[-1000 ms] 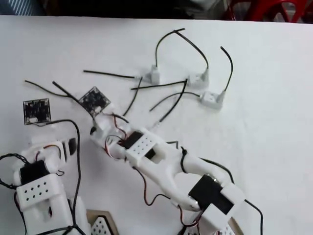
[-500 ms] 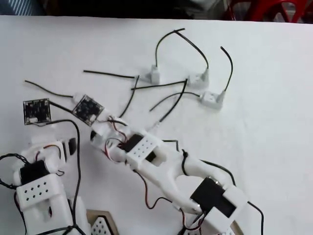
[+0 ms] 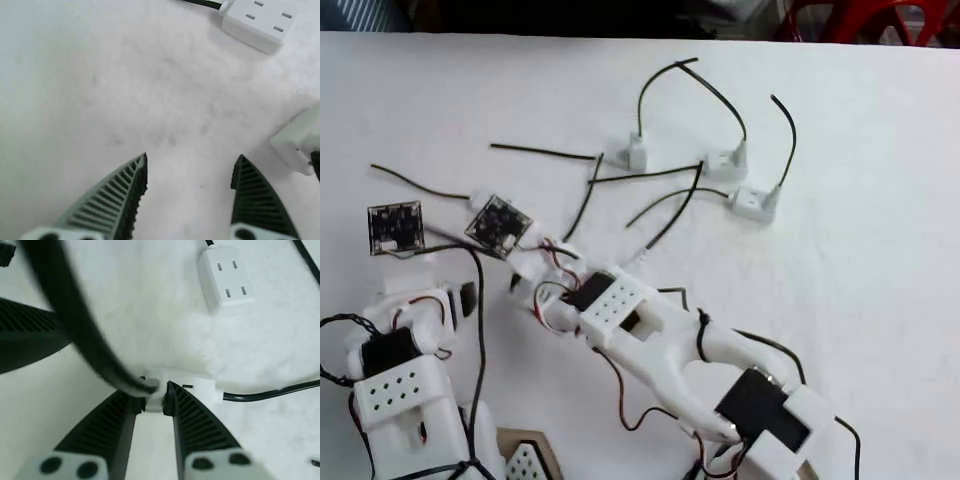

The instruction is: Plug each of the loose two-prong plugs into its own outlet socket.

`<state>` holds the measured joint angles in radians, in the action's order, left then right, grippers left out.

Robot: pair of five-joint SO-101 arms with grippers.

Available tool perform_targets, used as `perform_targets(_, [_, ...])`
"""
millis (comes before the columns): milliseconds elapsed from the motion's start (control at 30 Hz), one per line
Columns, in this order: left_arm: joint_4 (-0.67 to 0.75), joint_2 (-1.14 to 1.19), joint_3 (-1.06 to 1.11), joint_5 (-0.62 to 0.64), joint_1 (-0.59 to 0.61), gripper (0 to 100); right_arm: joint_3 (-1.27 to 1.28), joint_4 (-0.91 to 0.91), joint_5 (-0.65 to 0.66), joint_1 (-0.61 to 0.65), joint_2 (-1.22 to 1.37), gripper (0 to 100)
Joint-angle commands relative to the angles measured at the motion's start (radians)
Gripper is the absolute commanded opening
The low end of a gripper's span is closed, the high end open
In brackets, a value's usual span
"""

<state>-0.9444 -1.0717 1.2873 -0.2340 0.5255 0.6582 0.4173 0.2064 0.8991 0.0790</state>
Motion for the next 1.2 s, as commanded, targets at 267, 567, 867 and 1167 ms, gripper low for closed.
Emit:
perform_targets(267, [0.025,-0.024,0.005,0.005,0.007,28,0.025,0.124,0.012,-0.001,-0.001,1.7])
perform_targets(567, [0.025,-0.024,0.006,0.005,0.007,28,0.012,0.093,0.006,0.001,-0.004,1.7])
perform_targets(867, [0.025,-0.024,0.008,0.005,0.007,28,0.009,-0.044,0.003,-0.001,0.016,1.7])
perform_targets(1167, [0.025,-0.024,0.006,0.005,0.007,28,-0.017,-0.019,0.005,0.001,0.024,1.6])
